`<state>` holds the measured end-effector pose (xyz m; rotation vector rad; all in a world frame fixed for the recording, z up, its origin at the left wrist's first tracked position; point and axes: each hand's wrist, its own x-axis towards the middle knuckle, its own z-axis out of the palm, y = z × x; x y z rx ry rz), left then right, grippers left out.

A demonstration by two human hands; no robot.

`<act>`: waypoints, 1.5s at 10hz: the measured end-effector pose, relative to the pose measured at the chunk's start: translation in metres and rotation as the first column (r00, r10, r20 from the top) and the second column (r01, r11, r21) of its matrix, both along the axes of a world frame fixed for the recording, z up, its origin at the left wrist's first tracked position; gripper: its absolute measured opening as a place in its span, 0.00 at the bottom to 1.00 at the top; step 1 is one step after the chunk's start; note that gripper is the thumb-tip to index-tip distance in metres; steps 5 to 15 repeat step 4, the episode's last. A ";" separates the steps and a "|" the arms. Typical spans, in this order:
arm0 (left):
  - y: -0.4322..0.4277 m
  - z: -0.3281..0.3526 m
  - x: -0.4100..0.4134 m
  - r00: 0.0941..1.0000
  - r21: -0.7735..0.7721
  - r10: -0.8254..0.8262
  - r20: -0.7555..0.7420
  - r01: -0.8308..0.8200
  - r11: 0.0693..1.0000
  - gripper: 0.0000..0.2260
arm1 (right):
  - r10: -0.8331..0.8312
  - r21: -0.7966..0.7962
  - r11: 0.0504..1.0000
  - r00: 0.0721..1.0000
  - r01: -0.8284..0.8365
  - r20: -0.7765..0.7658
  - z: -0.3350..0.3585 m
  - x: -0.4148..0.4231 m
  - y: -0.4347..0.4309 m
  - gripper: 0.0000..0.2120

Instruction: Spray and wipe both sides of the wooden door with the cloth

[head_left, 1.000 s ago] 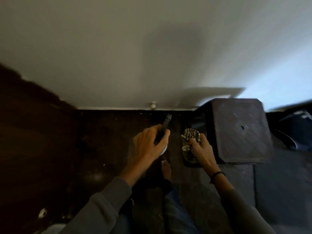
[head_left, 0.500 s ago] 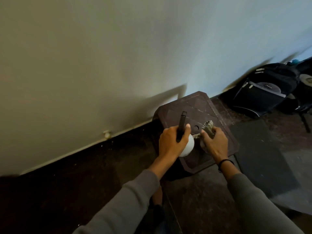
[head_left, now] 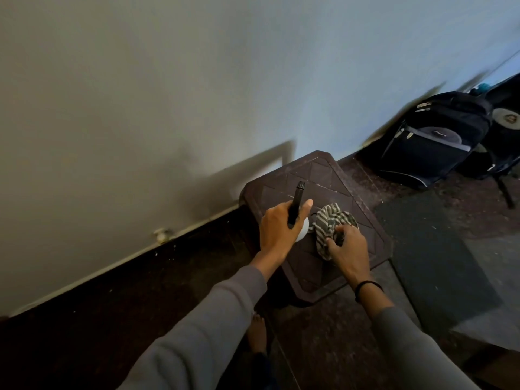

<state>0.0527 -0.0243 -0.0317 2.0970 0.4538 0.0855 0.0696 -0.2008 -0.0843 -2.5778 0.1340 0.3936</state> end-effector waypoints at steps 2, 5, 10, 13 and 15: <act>-0.001 -0.014 0.003 0.998 -0.032 -0.061 0.003 0.061 0.998 0.16 | 0.006 -0.069 0.998 0.999 -0.003 0.045 0.004 -0.008 0.008 0.11; 0.011 -0.010 -0.010 0.980 -0.087 -0.114 -0.165 0.100 0.991 0.22 | 0.074 -0.100 0.993 0.990 -0.062 0.122 0.015 -0.020 0.021 0.06; 0.011 -0.010 -0.010 0.980 -0.087 -0.114 -0.165 0.100 0.991 0.22 | 0.074 -0.100 0.993 0.990 -0.062 0.122 0.015 -0.020 0.021 0.06; 0.011 -0.010 -0.010 0.980 -0.087 -0.114 -0.165 0.100 0.991 0.22 | 0.074 -0.100 0.993 0.990 -0.062 0.122 0.015 -0.020 0.021 0.06; 0.011 -0.010 -0.010 0.980 -0.087 -0.114 -0.165 0.100 0.991 0.22 | 0.074 -0.100 0.993 0.990 -0.062 0.122 0.015 -0.020 0.021 0.06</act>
